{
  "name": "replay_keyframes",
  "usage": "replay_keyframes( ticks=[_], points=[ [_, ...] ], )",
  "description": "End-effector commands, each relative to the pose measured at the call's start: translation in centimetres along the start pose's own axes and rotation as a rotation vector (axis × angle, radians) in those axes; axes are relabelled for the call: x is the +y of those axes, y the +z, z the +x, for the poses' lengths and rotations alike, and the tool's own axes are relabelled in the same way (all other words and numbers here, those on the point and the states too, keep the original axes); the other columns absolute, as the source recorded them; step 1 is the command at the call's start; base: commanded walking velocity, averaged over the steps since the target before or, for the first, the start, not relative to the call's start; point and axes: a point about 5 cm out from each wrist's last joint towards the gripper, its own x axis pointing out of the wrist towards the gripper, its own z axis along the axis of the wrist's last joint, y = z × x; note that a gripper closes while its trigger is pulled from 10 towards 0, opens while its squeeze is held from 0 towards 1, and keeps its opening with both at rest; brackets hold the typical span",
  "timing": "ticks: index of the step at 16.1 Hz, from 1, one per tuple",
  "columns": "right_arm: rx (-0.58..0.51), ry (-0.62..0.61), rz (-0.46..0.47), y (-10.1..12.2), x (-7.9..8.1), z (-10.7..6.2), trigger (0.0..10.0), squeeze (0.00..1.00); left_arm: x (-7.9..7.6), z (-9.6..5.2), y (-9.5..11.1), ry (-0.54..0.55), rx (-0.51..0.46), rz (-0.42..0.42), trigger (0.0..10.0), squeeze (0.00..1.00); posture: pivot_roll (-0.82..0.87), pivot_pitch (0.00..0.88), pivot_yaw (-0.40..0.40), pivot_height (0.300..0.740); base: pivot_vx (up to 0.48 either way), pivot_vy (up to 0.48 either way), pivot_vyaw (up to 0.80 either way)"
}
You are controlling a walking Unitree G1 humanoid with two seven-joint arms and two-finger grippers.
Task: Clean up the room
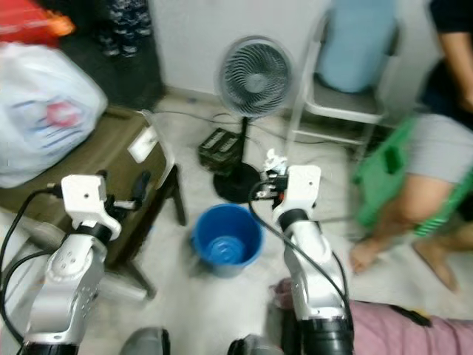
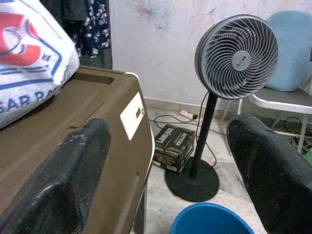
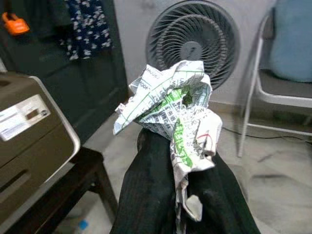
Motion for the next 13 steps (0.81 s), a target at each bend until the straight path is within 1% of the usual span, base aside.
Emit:
replay_keyframes(
  ticks=[1,6,13],
  points=[
    [-0.007,-0.018,-0.006,0.22,-0.54,-0.06,10.0,0.00,-0.32,0.17,0.21,-0.017,-0.004,-0.001,10.0,0.00,0.03,0.094,-0.081,0.740,0.000,0.000,0.80],
    [-0.004,-0.039,0.004,0.13,-0.73,-0.09,10.0,0.00,-0.67,0.05,0.26,-0.047,-0.011,-0.024,10.0,0.00,0.03,0.097,-0.079,0.740,0.000,0.000,0.00],
    [0.000,-0.038,-0.002,0.14,-0.80,-0.07,10.0,0.00,-0.76,0.05,0.30,-0.055,-0.015,-0.031,10.0,0.00,0.02,0.101,-0.082,0.740,0.284,0.000,0.00]
  ],
)
